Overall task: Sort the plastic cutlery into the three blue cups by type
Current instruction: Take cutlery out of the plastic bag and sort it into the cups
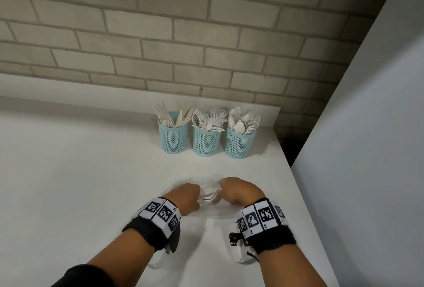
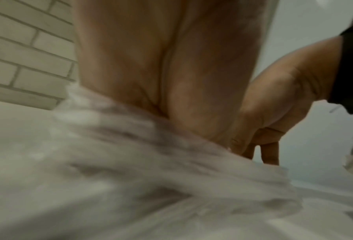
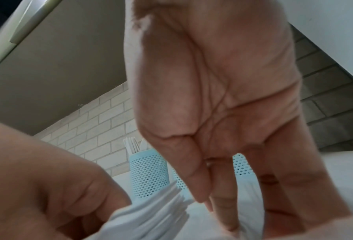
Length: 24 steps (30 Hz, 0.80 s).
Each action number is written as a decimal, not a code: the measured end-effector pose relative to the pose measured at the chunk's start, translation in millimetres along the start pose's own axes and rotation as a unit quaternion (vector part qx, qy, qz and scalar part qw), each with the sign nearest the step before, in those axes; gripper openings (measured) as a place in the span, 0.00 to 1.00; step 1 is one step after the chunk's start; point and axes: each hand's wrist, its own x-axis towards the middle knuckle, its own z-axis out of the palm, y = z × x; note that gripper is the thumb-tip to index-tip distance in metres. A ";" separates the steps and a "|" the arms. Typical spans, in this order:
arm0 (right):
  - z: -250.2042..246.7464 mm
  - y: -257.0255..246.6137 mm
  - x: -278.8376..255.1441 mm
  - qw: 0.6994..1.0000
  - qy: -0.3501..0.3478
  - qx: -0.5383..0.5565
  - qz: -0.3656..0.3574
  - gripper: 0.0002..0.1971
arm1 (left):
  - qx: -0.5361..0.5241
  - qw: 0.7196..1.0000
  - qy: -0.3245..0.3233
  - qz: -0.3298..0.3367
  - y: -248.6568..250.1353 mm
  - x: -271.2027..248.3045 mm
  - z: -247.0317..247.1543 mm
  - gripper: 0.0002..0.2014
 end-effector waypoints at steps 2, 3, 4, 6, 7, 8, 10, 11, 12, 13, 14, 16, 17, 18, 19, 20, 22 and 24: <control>0.6 0.9 1.2 1.000 0.003 -0.004 -0.005 0.23 | -0.023 1.000 0.005 0.005 -6.1 0.2 -0.4 0.16; 0.4 0.9 0.8 1.000 0.004 -0.014 -0.008 0.21 | -0.042 0.999 0.009 0.006 -8.2 -0.8 -1.0 0.17; -0.1 0.7 -0.8 1.000 0.005 -0.025 -0.008 0.20 | -0.064 0.998 0.013 0.008 -10.2 -0.6 -1.7 0.16; -1.8 0.4 -4.8 0.999 0.004 -0.042 -0.012 0.21 | -0.108 0.994 0.020 0.016 -12.7 -1.1 -6.0 0.12; -2.7 0.8 -6.6 0.999 0.002 -0.049 -0.018 0.22 | -0.130 0.991 0.026 0.017 -13.9 -2.4 -9.3 0.07; -3.5 1.3 -7.9 0.998 0.001 -0.057 -0.024 0.23 | -0.157 0.987 0.039 0.017 -15.3 -3.7 -12.3 0.06; -4.9 2.9 -8.6 0.997 -0.003 -0.066 -0.034 0.23 | -0.241 0.969 0.055 0.006 -18.7 -4.8 -16.6 0.17; -4.9 3.4 -7.9 0.997 -0.006 -0.068 -0.037 0.23 | -0.295 0.954 0.059 0.001 -20.3 -5.3 -18.6 0.18; -4.5 3.8 -6.5 0.997 -0.010 -0.072 -0.037 0.24 | -0.341 0.938 0.067 0.005 -21.2 -6.9 -21.2 0.16; -3.9 3.9 -5.0 0.996 -0.016 -0.077 -0.037 0.25 | -0.381 0.922 0.073 0.005 -22.2 -7.8 -22.9 0.15; -2.8 3.7 -3.3 0.996 -0.023 -0.081 -0.038 0.26 | -0.412 0.907 0.087 0.005 -22.9 -9.0 -25.0 0.13; -1.0 3.2 -0.1 0.995 -0.032 -0.087 -0.045 0.29 | -0.466 0.877 0.119 -0.002 -24.0 -9.3 -28.7 0.10; -0.6 3.1 0.9 0.994 -0.034 -0.090 -0.051 0.29 | -0.495 0.859 0.131 -0.007 -24.8 -8.1 -29.8 0.07; -0.3 3.2 1.8 0.994 -0.035 -0.091 -0.055 0.30 | -0.525 0.840 0.135 -0.011 -24.2 -8.0 -32.0 0.04; 0.0 3.6 2.8 0.993 -0.036 -0.092 -0.058 0.30 | -0.546 0.827 0.136 -0.011 -23.8 -7.2 -34.0 0.02; 0.1 4.4 3.5 0.993 -0.038 -0.090 -0.060 0.30 | -0.557 0.819 0.137 -0.009 -22.6 -6.9 -36.6 0.01; -0.1 5.9 3.9 0.993 -0.038 -0.091 -0.063 0.30 | -0.569 0.810 0.140 0.003 -20.7 -4.2 -41.6 0.02; -1.2 7.0 3.0 0.992 -0.040 -0.095 -0.067 0.30 | -0.596 0.791 0.137 0.002 -17.4 -2.1 -47.9 0.05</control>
